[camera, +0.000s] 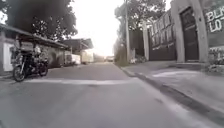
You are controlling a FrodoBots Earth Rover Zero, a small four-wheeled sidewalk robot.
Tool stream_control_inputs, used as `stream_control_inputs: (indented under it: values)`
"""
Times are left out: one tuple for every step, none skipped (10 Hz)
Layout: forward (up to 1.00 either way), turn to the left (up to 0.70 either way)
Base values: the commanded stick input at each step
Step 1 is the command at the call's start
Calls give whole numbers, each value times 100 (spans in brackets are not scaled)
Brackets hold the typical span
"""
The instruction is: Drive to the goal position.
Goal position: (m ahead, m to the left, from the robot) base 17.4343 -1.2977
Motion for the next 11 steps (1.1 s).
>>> stream_control_inputs:
  values:
    - [100,0]
    - [100,0]
    - [100,0]
    - [100,0]
    - [100,0]
    - [100,0]
    - [100,0]
    - [100,0]
    - [100,0]
    - [100,0]
    - [100,0]
